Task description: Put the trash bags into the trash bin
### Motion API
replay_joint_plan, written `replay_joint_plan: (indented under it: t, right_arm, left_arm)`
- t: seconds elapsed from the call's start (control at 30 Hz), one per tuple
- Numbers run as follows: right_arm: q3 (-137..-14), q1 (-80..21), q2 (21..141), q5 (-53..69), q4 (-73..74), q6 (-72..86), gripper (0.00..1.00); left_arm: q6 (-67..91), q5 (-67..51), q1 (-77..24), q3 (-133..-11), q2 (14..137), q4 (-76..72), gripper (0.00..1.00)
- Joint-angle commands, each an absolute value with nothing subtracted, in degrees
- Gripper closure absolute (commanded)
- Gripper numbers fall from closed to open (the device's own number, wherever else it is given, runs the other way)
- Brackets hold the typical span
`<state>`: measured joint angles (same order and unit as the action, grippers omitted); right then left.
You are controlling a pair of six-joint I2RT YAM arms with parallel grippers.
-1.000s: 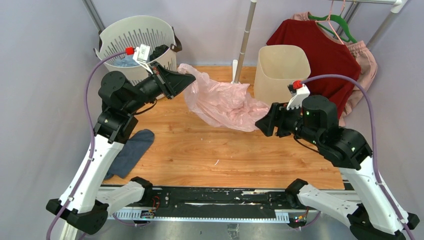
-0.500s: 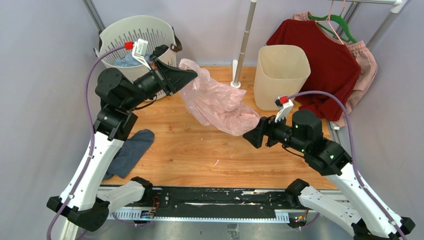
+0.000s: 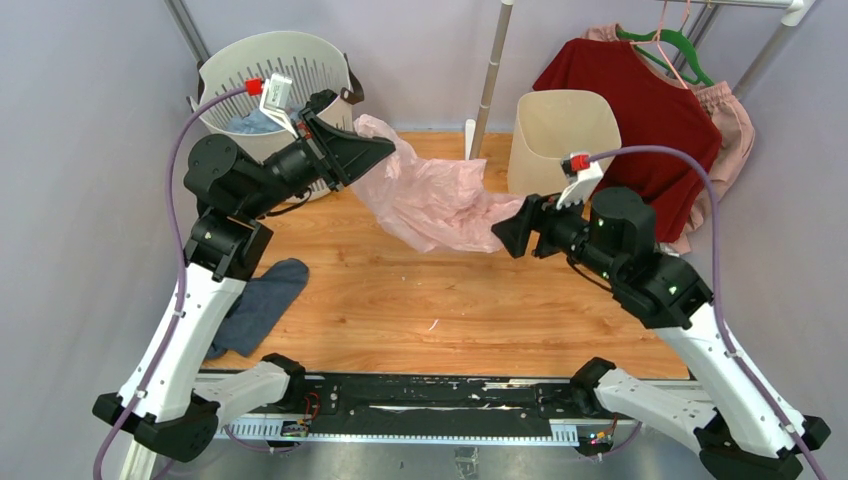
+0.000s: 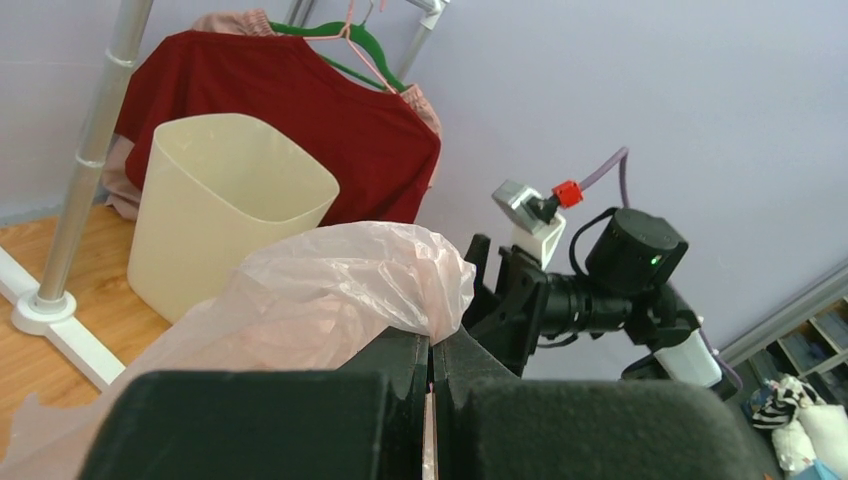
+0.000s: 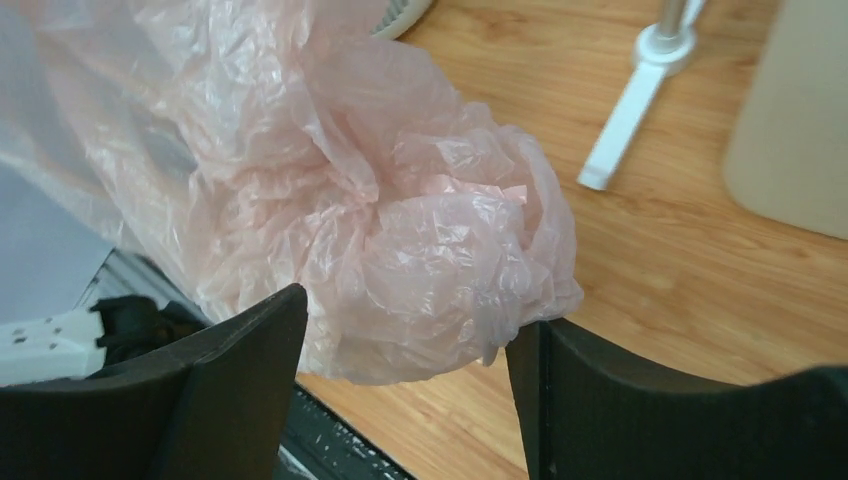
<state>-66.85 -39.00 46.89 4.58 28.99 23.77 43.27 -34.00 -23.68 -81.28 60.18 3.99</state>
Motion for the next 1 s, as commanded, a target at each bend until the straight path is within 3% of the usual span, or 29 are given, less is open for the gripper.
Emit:
replay_joint_plan:
  t: [0.0,0.13,0.33,0.6,0.73,0.97]
  right_arm:
    - [-78.75,-39.69,51.32,-13.14,48.79,20.53,0.24]
    - [-84.62,-39.57,54.08,-18.83,60.02,20.71,0.14]
    - [-77.62,-39.2,49.66,13.65,51.91,24.01,0.12]
    - [-70.55,-39.2,42.89,31.91,41.62,29.42,0.12]
    - [-68.12,-39.22,41.08,23.65,38.8,30.73,0.12]
    - [-53.22,-39.25,41.51,21.19,14.49,35.47,0.16]
  left_arm:
    - [42.79,-35.11,-23.29,-83.52,60.2,4.49,1.0]
    - [42.3,-34.65,-23.29,-83.94,60.77,4.92,1.0]
    - [40.9,-33.54,-23.29,-85.75,62.63,5.52,1.0]
    - [40.38,-34.34,-23.29,-89.86,66.54,5.75,1.0]
    - [41.75,-34.91,-23.29,-89.52,66.45,3.94,1.0]
    - [44.27,-36.96,-23.29,-90.84,65.93,2.76,1.0]
